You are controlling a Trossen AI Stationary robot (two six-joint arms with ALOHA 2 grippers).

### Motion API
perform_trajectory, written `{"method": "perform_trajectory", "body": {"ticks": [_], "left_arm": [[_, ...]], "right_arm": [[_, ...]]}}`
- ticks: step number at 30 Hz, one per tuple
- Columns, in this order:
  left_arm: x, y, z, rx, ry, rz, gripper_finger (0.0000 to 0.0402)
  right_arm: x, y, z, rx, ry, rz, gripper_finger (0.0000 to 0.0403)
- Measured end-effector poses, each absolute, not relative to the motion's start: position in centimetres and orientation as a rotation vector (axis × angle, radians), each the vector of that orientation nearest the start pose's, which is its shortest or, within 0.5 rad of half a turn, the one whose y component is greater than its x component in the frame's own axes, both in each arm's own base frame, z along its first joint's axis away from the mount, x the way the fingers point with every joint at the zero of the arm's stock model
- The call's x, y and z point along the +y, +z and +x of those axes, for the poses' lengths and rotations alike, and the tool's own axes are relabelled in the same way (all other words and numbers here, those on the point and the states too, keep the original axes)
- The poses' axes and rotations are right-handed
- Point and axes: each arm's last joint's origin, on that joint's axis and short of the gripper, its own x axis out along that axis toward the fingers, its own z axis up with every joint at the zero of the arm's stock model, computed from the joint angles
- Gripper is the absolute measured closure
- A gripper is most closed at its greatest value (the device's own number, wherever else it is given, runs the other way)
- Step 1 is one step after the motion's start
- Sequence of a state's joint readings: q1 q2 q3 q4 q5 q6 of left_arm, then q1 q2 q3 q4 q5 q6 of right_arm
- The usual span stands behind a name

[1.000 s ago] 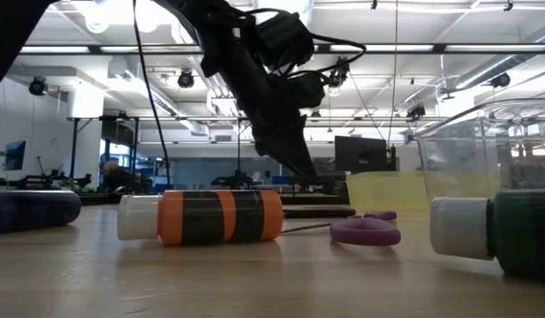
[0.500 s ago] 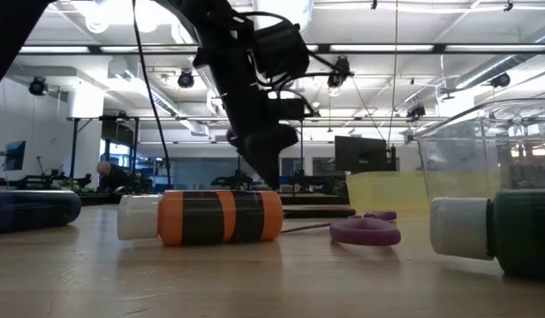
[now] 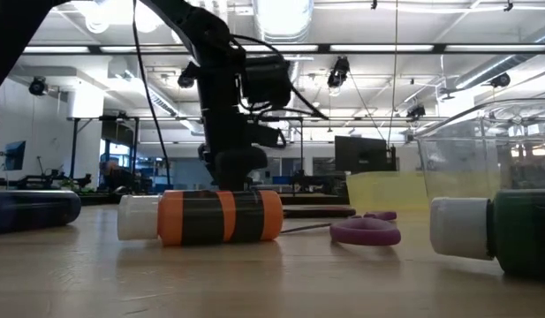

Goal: Pick & Place Paint Supplies
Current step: Put the black scissors into the yellow bin

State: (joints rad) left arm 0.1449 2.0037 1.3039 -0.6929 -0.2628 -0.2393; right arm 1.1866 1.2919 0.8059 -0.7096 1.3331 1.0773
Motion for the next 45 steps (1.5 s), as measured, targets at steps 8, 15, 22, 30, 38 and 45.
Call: {"method": "perform_trajectory", "body": {"ticks": [8,15,22,30,38,45], "left_arm": [[6.0,12.5,35.9,1.365,0.497,-0.120,0.0286],[5.9,12.2,35.8,1.361,0.479,-0.133,0.0344],[5.9,12.2,36.3,1.317,0.417,-0.153,0.0388],[5.7,13.7,37.6,1.139,0.287,-0.207,0.0401],[5.7,16.1,37.5,1.060,0.284,-0.187,0.0401],[5.9,16.4,36.9,1.092,0.342,-0.111,0.0391]], "right_arm": [[19.3,22.7,10.8,0.235,-0.281,-0.076,0.0184],[19.3,22.7,10.9,0.234,-0.280,-0.073,0.0184],[19.3,22.7,10.9,0.234,-0.280,-0.074,0.0184],[19.4,22.7,10.9,0.235,-0.279,-0.074,0.0184],[19.3,22.5,10.8,0.235,-0.279,-0.077,0.0184],[19.3,22.5,10.8,0.235,-0.279,-0.073,0.0184]]}}
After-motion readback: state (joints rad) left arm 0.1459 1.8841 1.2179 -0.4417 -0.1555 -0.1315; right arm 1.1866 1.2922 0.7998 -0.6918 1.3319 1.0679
